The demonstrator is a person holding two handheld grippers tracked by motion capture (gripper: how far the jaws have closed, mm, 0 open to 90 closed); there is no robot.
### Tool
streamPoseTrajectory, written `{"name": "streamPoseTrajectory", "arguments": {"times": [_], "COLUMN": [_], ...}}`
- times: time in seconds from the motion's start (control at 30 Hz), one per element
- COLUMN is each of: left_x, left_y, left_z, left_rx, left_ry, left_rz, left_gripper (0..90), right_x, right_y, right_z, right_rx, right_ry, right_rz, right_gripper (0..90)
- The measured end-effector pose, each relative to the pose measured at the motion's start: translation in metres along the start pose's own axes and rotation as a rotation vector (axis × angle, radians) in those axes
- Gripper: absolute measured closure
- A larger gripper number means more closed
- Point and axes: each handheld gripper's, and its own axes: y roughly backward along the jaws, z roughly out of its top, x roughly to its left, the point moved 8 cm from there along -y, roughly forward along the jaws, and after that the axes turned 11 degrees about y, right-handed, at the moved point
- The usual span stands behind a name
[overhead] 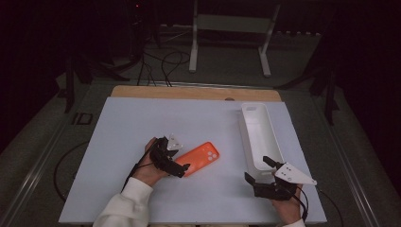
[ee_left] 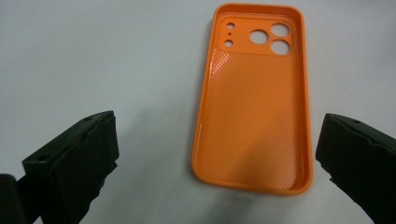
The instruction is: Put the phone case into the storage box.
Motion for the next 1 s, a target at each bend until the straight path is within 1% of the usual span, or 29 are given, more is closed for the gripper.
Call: {"name": "streamPoseTrajectory", "arguments": {"times": [0.37,0.5,0.67,0.73,0.8,1.0], "left_x": [-0.009,-0.011,-0.014,-0.014,-0.015,-0.017], "left_y": [-0.012,-0.017,-0.024,-0.024,-0.029,-0.033], "left_z": [0.002,0.000,-0.002,-0.002,-0.004,-0.005], "left_rx": [0.020,0.036,0.058,0.058,0.077,0.096], "left_ry": [-0.019,-0.015,-0.015,-0.015,-0.011,-0.008], "left_rz": [-0.016,-0.018,-0.031,-0.031,-0.041,-0.044], "left_gripper": [0.0,0.0,0.1,0.1,0.1,0.2], "right_x": [0.000,0.000,0.001,0.001,0.001,0.001], "right_y": [0.000,-0.001,-0.001,-0.001,-0.001,-0.001], "right_z": [0.000,0.000,0.000,0.000,0.000,0.000], "right_rx": [0.000,0.000,0.002,0.002,0.002,0.002], "right_ry": [0.001,0.001,0.001,0.000,0.002,0.001], "right_rz": [0.001,0.002,0.003,0.003,0.003,0.003], "right_gripper": [8.9,8.9,9.0,9.0,9.0,8.9]}}
